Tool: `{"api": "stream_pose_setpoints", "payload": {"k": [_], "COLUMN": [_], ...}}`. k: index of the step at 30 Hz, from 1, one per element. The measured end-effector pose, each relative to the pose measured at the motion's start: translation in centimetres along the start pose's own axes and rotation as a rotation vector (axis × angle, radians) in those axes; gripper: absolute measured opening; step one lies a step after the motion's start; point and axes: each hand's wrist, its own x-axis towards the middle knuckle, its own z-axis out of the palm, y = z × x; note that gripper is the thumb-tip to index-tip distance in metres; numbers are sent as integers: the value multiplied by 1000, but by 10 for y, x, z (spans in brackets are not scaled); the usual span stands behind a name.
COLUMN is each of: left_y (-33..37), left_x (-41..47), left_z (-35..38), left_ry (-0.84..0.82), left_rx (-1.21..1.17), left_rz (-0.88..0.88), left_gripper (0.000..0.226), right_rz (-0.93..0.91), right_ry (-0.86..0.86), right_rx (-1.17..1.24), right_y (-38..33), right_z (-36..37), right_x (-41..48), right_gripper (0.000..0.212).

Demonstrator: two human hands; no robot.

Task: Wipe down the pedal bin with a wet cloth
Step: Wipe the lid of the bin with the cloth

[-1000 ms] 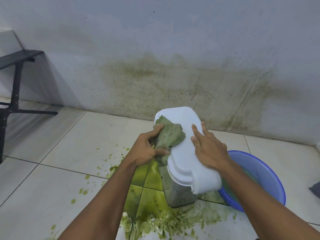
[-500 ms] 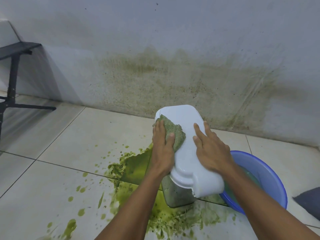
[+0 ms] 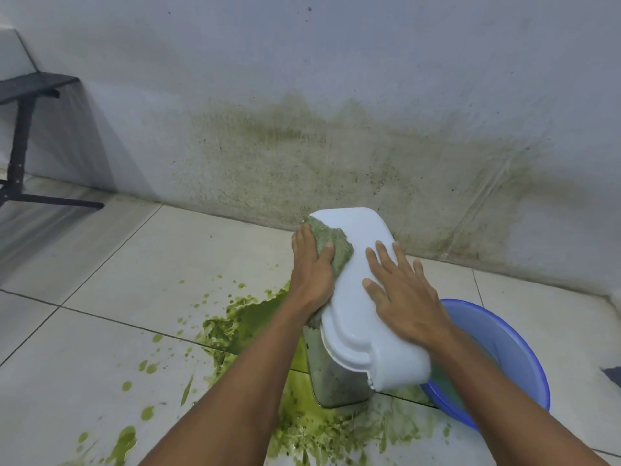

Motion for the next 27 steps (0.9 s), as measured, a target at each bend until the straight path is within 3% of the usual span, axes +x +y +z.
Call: {"api": "stream_pose_setpoints", "payload": {"k": [3, 7, 12, 20, 25, 27], "left_y": [-3, -9, -5, -1, -8, -4], "left_x": [-12, -69, -136, -24, -87, -131], "left_z": [1, 9, 36, -2, 21, 37], "left_ry": [20, 59, 160, 38, 130, 208], "left_rx": [30, 71, -36, -50, -84, -108], "left_rz": [11, 108, 157, 21, 76, 126], "left_gripper": [65, 64, 61, 62, 59, 57], "right_rz": [-56, -140, -156, -145, -119, -115], "right_ry": [-37, 34, 53, 40, 64, 62], "right_rx": [-33, -140, -84, -63, -19, -8], "right_y": [7, 7, 4, 4, 2, 1], "right_z": [2, 10, 8, 9, 11, 9], "right_x": [0, 2, -1, 3, 2, 1], "right_gripper": [69, 103, 83, 82, 83, 69]}}
